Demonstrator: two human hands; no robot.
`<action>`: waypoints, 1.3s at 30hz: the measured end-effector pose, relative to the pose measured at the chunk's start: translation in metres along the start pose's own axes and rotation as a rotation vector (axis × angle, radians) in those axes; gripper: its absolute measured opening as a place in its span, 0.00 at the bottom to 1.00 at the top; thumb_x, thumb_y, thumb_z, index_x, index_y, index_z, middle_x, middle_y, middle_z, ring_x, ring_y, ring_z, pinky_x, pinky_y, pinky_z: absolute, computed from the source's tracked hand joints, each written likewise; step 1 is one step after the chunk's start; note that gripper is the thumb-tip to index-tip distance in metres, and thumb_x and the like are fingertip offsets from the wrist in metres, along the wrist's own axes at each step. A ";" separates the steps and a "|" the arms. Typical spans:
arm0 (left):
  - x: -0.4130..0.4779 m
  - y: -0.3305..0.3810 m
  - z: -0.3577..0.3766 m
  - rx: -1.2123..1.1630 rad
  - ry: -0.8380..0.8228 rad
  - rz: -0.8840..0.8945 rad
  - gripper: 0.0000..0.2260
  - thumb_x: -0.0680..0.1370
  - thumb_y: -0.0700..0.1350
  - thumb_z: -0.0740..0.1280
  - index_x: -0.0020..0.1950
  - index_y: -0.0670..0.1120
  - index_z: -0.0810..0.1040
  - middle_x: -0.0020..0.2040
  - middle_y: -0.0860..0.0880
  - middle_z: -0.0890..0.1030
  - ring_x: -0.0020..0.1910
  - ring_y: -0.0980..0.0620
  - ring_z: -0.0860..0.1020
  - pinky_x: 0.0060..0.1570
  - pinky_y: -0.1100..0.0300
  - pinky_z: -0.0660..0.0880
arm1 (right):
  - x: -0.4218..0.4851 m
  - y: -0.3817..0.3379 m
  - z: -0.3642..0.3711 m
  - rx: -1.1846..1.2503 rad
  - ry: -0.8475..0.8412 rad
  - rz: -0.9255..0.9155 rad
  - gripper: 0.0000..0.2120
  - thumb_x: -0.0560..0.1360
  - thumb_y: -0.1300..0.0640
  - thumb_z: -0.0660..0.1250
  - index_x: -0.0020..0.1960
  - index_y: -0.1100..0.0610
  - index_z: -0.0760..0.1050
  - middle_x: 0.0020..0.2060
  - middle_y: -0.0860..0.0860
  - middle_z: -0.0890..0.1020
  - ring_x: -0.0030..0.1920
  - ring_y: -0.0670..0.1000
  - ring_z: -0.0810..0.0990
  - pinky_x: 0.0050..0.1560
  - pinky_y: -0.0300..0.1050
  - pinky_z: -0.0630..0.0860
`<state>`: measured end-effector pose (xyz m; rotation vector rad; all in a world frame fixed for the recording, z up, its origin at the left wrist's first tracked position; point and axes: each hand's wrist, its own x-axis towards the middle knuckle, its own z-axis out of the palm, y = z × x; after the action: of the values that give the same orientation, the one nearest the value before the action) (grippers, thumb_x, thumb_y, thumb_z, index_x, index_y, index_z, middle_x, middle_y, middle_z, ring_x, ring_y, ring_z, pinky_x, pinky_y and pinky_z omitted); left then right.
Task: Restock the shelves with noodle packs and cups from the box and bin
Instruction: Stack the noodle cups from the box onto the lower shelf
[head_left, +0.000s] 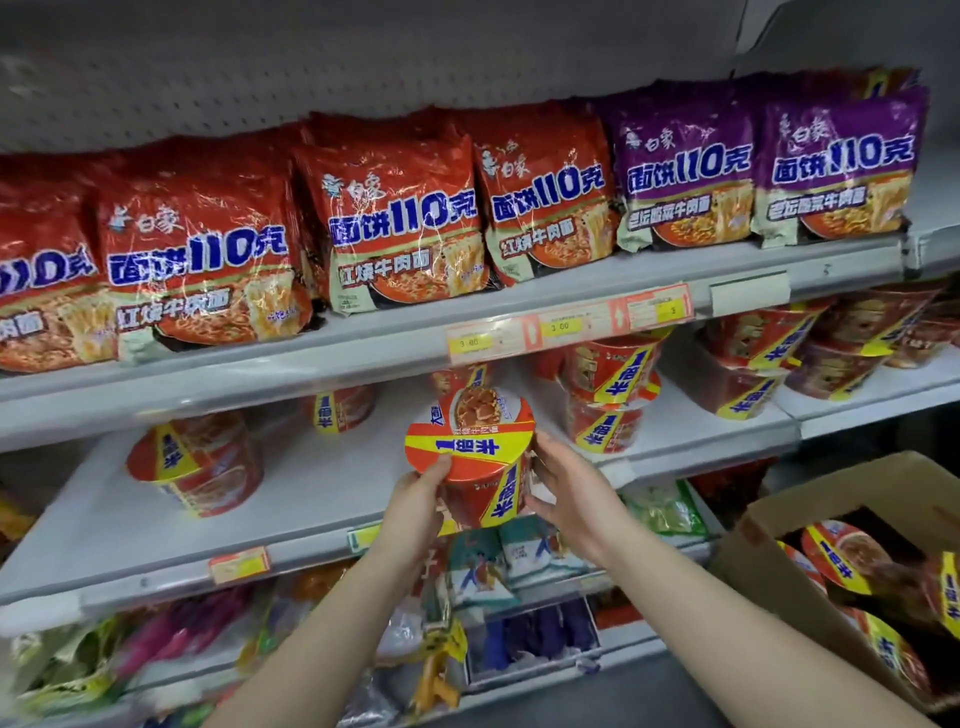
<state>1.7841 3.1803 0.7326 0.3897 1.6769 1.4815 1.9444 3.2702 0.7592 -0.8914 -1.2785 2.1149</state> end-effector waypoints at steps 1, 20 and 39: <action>0.009 0.000 0.001 -0.001 0.004 0.021 0.15 0.81 0.54 0.64 0.64 0.49 0.74 0.59 0.50 0.82 0.56 0.54 0.79 0.59 0.52 0.70 | 0.008 -0.002 0.000 -0.019 0.002 -0.016 0.12 0.81 0.47 0.60 0.61 0.44 0.78 0.49 0.35 0.84 0.56 0.36 0.76 0.53 0.44 0.72; 0.109 0.013 0.013 0.263 -0.003 0.131 0.19 0.78 0.55 0.68 0.67 0.51 0.73 0.60 0.52 0.81 0.52 0.53 0.80 0.45 0.59 0.75 | 0.127 -0.008 -0.018 -0.496 0.176 -0.083 0.06 0.79 0.56 0.67 0.51 0.45 0.76 0.50 0.49 0.83 0.52 0.50 0.81 0.51 0.46 0.76; 0.117 0.027 0.005 0.498 0.036 0.035 0.16 0.84 0.55 0.57 0.67 0.49 0.71 0.55 0.46 0.80 0.56 0.40 0.79 0.55 0.44 0.76 | 0.030 0.040 -0.043 -0.462 0.249 0.156 0.12 0.79 0.54 0.66 0.60 0.59 0.76 0.48 0.52 0.80 0.38 0.44 0.81 0.31 0.33 0.71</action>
<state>1.7099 3.2729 0.7136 0.6630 2.0720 1.0845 1.9539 3.2991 0.7006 -1.4392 -1.6335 1.7667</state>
